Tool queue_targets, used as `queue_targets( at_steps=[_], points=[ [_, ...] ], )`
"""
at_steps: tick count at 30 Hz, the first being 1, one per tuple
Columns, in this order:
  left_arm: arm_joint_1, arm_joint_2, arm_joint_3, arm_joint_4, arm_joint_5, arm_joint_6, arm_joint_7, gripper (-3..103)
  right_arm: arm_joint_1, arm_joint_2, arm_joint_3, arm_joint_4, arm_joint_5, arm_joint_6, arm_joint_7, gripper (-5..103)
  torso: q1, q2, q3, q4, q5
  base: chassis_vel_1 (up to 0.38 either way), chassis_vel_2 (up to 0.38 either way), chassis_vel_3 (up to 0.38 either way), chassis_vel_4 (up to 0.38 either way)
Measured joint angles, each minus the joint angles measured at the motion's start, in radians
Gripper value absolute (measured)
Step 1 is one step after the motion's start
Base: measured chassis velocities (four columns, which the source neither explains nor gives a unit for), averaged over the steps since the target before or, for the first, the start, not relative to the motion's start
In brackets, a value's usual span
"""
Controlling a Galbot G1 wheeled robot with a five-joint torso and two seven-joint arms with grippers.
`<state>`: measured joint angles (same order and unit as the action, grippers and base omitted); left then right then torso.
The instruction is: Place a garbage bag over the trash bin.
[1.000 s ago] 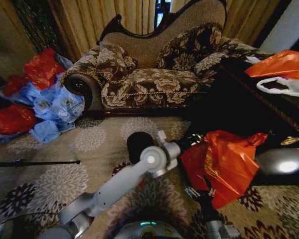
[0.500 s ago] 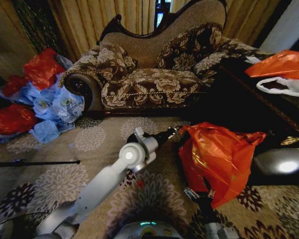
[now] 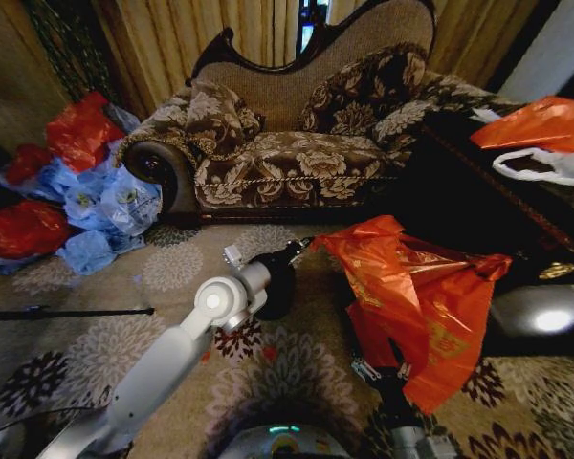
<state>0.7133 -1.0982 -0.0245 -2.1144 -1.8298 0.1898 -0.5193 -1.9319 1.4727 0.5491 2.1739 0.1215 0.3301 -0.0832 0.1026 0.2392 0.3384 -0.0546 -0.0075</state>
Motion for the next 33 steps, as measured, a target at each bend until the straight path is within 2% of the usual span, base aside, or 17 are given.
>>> queue_targets(
  at_steps=[5, 12, 18, 33],
  points=[
    [-0.019, 0.001, -0.018, 0.032, 0.0, -0.003, -0.001, 0, -0.009, -0.002, 0.004, 0.017, -0.023, 0.018, -0.021, 100, 0.0, 0.0, 0.0, -0.0002, 0.0002, 0.0, 0.0, 0.0, 0.0],
    [-0.022, 0.061, -0.058, 0.038, -0.011, -0.016, 0.0, 0, -0.016, -0.003, 0.006, 0.025, -0.052, 0.061, -0.039, 100, 0.0, 0.0, 0.0, 0.0, 0.0003, 0.0, 0.0, 0.0, 0.0],
    [0.0, 0.092, -0.082, 0.021, -0.016, -0.021, -0.003, 0, -0.02, -0.002, 0.009, 0.044, -0.092, 0.069, -0.048, 100, 0.0, 0.0, 0.0, 0.0, 0.0002, 0.0, 0.0, 0.0, 0.0],
    [0.027, 0.156, -0.188, 0.0, -0.048, -0.038, -0.012, 0, -0.044, -0.008, 0.011, 0.176, -0.041, 0.047, -0.027, 100, 0.0, 0.0, 0.0, -0.0001, 0.0003, 0.0, 0.0, 0.0, 0.0]
  ],
)
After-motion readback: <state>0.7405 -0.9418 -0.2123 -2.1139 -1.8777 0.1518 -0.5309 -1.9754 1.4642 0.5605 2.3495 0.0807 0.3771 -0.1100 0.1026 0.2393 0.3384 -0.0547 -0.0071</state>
